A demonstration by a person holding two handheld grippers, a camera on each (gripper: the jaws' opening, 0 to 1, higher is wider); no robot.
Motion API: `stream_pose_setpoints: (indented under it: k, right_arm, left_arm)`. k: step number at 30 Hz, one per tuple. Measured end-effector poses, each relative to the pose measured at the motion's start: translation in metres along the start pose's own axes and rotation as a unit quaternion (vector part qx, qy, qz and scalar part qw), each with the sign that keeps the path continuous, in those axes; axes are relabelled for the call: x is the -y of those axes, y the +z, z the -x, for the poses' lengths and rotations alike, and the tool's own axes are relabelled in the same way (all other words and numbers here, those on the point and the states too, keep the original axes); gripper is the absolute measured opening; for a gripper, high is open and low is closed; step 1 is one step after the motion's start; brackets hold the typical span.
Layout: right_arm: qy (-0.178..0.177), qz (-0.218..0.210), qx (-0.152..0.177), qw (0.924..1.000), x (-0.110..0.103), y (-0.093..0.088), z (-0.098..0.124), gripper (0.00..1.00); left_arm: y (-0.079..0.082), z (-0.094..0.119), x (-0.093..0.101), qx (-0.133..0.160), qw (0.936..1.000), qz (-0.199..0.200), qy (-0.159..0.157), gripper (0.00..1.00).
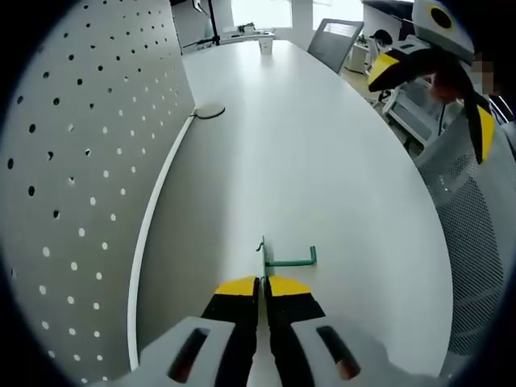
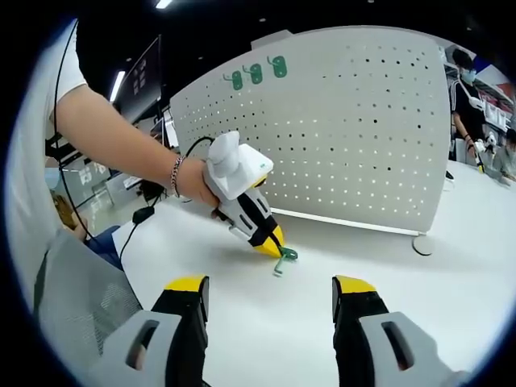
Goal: Insert the hook assembly into the mounting plate slot until the hook locks in place.
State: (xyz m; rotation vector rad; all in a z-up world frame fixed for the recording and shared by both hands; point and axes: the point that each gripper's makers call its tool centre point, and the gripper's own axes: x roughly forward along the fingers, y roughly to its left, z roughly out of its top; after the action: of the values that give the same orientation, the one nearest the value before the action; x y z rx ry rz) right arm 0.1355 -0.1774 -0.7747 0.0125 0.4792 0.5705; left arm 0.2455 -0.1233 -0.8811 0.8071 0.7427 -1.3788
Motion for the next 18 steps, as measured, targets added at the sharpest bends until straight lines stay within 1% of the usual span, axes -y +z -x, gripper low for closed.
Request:
stream_pose_setpoints:
  k: [3, 8, 11, 18]
  right_arm:
    - [0.0, -0.002, 0.0, 1.0, 0.0, 0.0, 0.0, 0.59]
    - [0.0, -0.005, 0.005, 1.0, 0.001, 0.001, 0.0, 0.59]
    - [0.0, -0.007, 0.007, 1.0, 0.001, 0.001, 0.001, 0.59]
    - [0.002, -0.006, 0.009, 0.9999, 0.001, 0.003, 0.001, 0.59]
  left_arm:
    - [0.0, 0.001, 0.0, 0.007, 1.0, 0.003, 0.002, 0.03]
    - [0.008, 0.006, -0.004, 0.051, 0.9979, 0.038, 0.012, 0.03]
    - [0.009, 0.009, -0.007, 0.058, 0.9975, 0.038, 0.016, 0.03]
    - [0.013, 0.02, -0.013, 0.085, 0.9947, 0.047, 0.032, 0.03]
